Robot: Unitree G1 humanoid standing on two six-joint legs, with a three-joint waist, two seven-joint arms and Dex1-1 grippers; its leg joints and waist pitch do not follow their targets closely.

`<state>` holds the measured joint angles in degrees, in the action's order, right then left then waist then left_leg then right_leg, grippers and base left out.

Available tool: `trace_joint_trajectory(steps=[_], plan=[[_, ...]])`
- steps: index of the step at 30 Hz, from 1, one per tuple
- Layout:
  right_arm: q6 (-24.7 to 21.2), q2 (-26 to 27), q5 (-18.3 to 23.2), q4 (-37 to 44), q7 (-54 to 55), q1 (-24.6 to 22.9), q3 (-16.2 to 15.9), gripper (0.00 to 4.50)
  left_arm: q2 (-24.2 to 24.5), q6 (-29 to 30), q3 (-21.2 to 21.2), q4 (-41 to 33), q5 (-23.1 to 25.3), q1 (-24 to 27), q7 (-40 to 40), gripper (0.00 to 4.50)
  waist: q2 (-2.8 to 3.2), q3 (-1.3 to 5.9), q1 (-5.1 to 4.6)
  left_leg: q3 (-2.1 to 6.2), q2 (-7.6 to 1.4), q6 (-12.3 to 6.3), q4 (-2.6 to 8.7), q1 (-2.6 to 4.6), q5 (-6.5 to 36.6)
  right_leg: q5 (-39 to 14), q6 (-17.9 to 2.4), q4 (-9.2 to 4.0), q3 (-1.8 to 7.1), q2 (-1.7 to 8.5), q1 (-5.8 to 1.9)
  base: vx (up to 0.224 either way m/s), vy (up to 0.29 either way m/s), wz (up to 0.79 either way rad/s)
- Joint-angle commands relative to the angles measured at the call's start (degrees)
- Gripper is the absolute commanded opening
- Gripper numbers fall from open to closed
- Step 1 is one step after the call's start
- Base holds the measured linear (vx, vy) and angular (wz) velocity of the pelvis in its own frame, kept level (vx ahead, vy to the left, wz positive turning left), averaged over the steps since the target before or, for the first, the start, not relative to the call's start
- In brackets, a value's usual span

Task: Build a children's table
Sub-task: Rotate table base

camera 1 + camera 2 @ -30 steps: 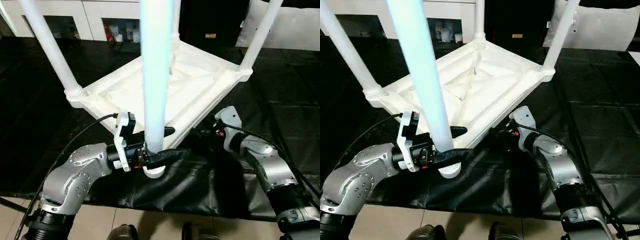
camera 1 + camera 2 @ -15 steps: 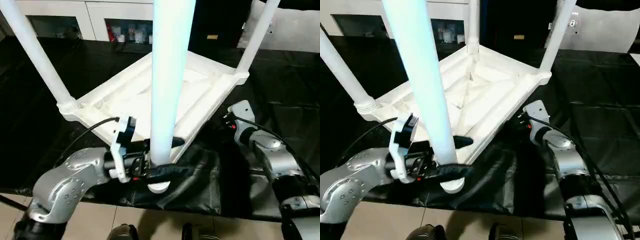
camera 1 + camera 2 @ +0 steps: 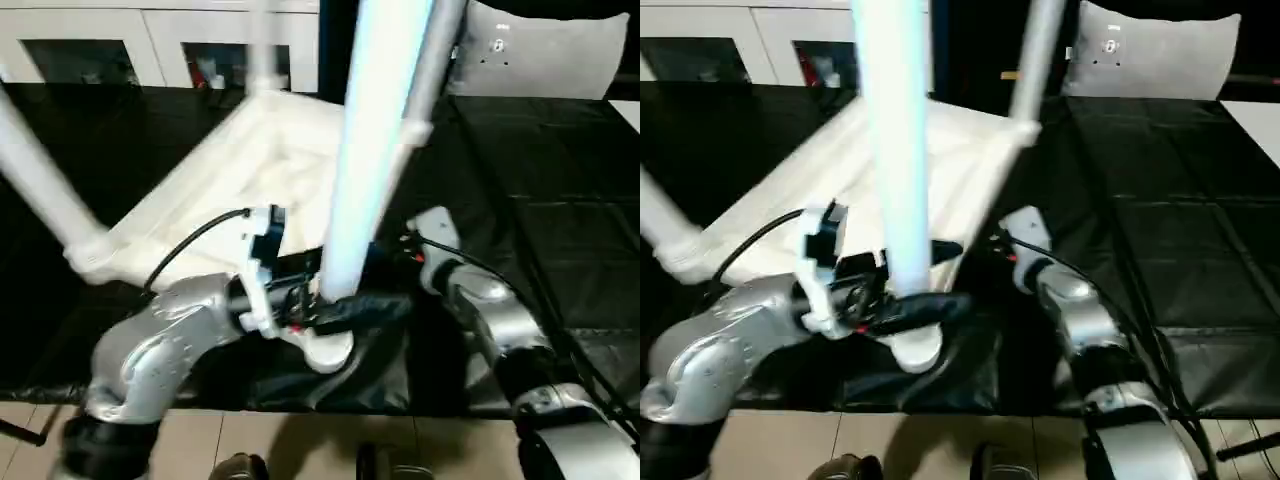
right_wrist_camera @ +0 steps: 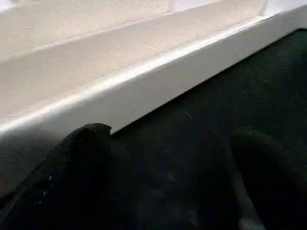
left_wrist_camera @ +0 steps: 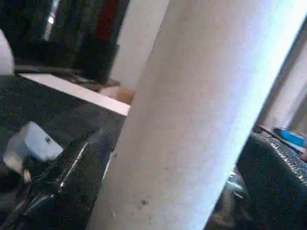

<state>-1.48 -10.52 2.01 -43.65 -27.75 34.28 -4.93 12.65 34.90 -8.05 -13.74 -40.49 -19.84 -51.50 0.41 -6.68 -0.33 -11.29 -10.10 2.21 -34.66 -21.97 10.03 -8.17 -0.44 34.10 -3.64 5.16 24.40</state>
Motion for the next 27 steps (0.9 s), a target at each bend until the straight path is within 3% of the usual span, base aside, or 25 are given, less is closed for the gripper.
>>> trace_joint_trajectory(steps=[1,4,6,8,9,14,18,22,27], plan=[[1.83,2.09,-0.12,0.49,-2.60,1.44,-2.11,4.50,-1.54,-3.23,-2.46,2.26,3.46,-2.40,2.00,4.38,-0.30,4.51,0.74,1.53,-2.39,-0.87,4.52,0.75,18.05,-24.92,-10.65,-4.46,2.28,2.78,-3.06,0.000,0.000,0.00],[2.03,0.66,-0.36,0.11,-2.21,0.85,-1.40,4.50,-4.89,-11.23,-3.44,9.67,11.93,-6.21,8.04,4.38,-0.14,4.85,1.28,1.33,-2.47,-1.25,4.30,1.15,16.76,-22.40,-11.11,-4.44,2.43,2.88,-2.99,0.000,0.000,0.00],[2.21,-0.52,-0.51,-0.41,-1.14,0.42,-0.73,4.50,-6.73,-13.42,-2.96,13.48,13.84,-8.16,10.51,4.38,-0.43,5.02,1.61,1.22,-2.38,-1.80,4.21,0.98,15.38,-19.93,-11.59,-4.32,2.43,2.80,-3.22,0.000,0.000,0.00],[2.26,-1.62,-0.52,-0.94,-0.13,0.00,0.02,4.50,-7.93,-15.25,-2.55,15.36,14.84,-9.25,12.08,4.38,-0.48,5.17,1.89,1.22,-2.39,-2.43,4.13,0.73,13.78,-18.42,-12.30,-4.08,2.38,2.89,-3.47,0.000,0.000,0.00],[2.28,-1.87,-0.55,-1.09,0.05,-0.10,0.30,4.50,-8.39,-15.65,-2.32,16.01,15.09,-9.63,12.76,4.38,-0.11,5.17,2.00,1.26,-2.40,-2.56,4.09,0.72,13.46,-17.84,-12.61,-4.03,2.39,2.93,-3.45,0.000,0.000,0.00],[1.65,-4.94,0.56,-0.88,1.19,-1.88,4.18,4.50,-10.97,-20.86,-2.52,20.25,19.21,-11.40,15.84,4.38,-0.48,5.33,2.81,1.04,-2.33,-4.27,3.82,0.66,11.62,-14.70,-13.68,-3.93,2.29,2.74,-3.62,0.000,0.000,0.00],[1.58,-7.19,2.48,1.20,0.13,-3.55,6.23,4.50,-9.05,-22.41,-4.64,19.70,21.86,-9.12,14.22,4.38,-0.28,5.22,3.05,1.12,-2.43,-4.85,3.86,0.62,12.04,-16.42,-13.33,-4.00,2.15,2.84,-3.57,0.000,0.000,0.00],[1.03,-8.36,5.18,5.24,-3.16,-5.46,7.49,4.50,-6.93,-22.00,-4.41,18.88,20.17,-6.73,10.79,4.38,-0.35,5.15,2.80,1.19,-2.39,-4.76,4.00,0.48,13.10,-18.01,-12.88,-4.19,2.06,2.83,-3.59,0.000,0.000,0.00],[-0.79,-10.57,7.72,12.84,-7.40,-9.79,8.84,4.50,-2.65,-22.00,-3.43,20.48,20.46,-3.96,7.11,4.38,0.00,4.71,2.95,1.29,-2.60,-3.99,4.42,0.84,15.77,-21.40,-11.38,-4.68,2.05,2.64,-3.07,0.000,0.000,0.00]])
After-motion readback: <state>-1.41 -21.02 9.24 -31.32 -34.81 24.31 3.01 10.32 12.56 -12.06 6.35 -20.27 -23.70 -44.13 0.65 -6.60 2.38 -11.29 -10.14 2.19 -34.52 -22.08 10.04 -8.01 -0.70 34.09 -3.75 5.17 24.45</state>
